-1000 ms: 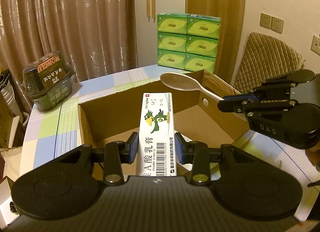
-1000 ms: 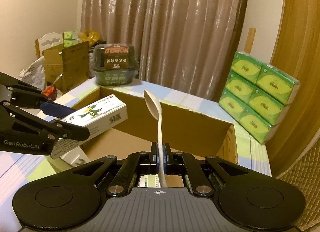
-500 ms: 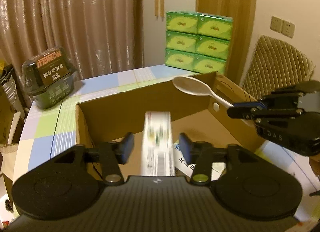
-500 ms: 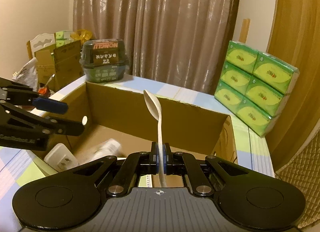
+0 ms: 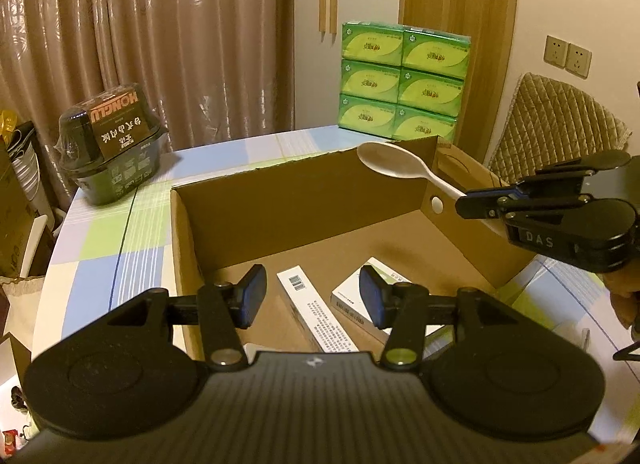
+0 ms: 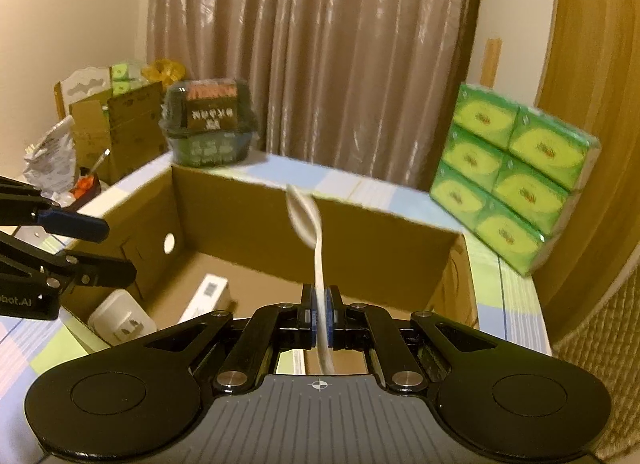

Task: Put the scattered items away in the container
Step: 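Open both grippers to drop the spoon and vitamin A box inside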

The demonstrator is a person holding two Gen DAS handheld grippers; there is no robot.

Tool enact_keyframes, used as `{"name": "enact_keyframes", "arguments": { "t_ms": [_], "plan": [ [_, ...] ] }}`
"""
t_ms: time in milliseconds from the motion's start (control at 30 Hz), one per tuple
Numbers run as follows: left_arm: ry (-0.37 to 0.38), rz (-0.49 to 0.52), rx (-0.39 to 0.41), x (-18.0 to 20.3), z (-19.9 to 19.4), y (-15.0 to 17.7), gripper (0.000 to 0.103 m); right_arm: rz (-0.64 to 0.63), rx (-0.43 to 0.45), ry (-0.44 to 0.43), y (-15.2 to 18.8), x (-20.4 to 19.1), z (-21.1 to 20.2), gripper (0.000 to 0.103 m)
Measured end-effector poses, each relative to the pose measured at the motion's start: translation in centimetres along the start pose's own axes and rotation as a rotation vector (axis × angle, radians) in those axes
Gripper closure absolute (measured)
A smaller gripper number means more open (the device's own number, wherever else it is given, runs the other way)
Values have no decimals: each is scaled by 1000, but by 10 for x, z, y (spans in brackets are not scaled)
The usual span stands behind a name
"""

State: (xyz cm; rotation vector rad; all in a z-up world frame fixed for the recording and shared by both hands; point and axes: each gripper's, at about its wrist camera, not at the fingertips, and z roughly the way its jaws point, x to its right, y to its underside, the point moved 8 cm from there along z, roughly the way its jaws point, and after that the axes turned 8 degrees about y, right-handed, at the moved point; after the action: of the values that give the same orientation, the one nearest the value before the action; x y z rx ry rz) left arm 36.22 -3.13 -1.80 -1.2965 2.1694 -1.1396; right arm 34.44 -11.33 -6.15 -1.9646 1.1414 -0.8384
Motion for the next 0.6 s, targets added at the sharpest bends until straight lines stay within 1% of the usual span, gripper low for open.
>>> {"name": "enact_keyframes", "arguments": {
  "t_ms": [33, 67, 100, 133, 167, 400, 600],
  "plan": [
    [0, -2, 0, 0, 0, 0, 57, -10, -3, 6, 0, 0, 1, 94],
    [0, -1, 1, 0, -1, 0, 57, -13, -12, 14, 1, 0, 2, 83],
    [0, -1, 2, 0, -1, 1, 57, -4, -13, 13, 2, 1, 2, 59],
    [0, 0, 2, 0, -2, 1, 57, 12, -3, 10, 2, 3, -1, 48],
    [-1, 0, 4, 0, -3, 2, 57, 24, 8, 9, 3, 6, -4, 47],
    [-6, -9, 10, -3, -12, 10, 57, 35, -8, 25, 16, 16, -20, 47],
    [-8, -7, 15, 1, -26, 16, 56, 67, -3, 37, 23, 26, -45, 46]
  ]
}}
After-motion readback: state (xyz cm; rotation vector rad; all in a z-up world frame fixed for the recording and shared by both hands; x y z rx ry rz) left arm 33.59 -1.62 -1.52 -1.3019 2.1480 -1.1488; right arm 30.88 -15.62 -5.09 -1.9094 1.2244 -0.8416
